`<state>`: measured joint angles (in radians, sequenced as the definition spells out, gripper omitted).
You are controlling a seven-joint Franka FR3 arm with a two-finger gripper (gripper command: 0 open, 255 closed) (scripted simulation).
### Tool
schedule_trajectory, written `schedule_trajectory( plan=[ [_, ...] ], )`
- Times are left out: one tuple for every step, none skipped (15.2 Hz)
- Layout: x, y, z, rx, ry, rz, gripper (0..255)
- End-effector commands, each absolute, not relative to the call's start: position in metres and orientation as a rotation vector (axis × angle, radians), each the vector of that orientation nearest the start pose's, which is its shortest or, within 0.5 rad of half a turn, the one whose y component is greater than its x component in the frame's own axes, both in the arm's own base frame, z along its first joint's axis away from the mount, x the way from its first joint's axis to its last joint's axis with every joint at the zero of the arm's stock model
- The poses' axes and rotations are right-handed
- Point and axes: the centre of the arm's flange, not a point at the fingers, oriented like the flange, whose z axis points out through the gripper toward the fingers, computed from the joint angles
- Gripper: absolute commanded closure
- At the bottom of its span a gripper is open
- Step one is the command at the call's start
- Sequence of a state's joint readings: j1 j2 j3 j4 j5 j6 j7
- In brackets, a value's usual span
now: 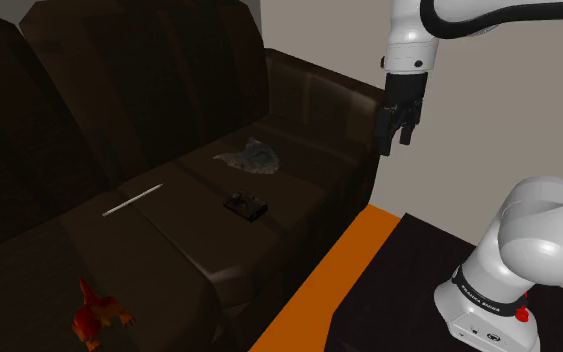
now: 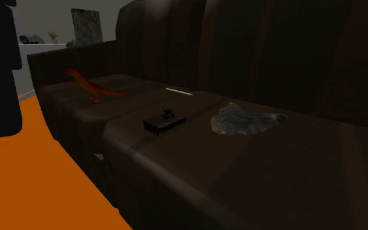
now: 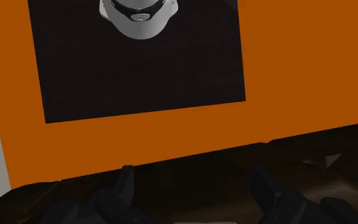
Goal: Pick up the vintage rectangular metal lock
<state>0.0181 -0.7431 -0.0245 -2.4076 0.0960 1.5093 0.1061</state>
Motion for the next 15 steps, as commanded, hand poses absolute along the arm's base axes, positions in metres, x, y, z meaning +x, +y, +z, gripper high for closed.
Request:
schedule_trajectory(
  plan=[
    [0.307,0.007,0.549,-3.023,0.161,0.245,0],
    [0.318,0.013,0.544,-3.023,0.149,0.241,0],
    [0.328,0.019,0.538,-3.022,0.137,0.237,0],
    [0.338,0.024,0.533,-3.021,0.125,0.234,0],
    [0.348,0.030,0.527,-3.020,0.112,0.230,0],
    [0.358,0.036,0.522,-3.020,0.100,0.227,0],
    [0.368,0.043,0.517,-3.019,0.088,0.223,0],
    [0.378,0.049,0.512,-3.018,0.076,0.220,0],
    [0.388,0.055,0.506,-3.017,0.064,0.216,0],
    [0.398,0.061,0.501,-3.016,0.052,0.212,0],
    [0.408,0.068,0.496,-3.015,0.040,0.209,0],
    [0.418,0.074,0.491,-3.014,0.028,0.205,0],
    [0.428,0.081,0.486,-3.012,0.016,0.202,0],
    [0.438,0.088,0.481,-3.011,0.004,0.198,0],
    [0.448,0.094,0.476,-3.010,-0.008,0.194,0]
  ],
)
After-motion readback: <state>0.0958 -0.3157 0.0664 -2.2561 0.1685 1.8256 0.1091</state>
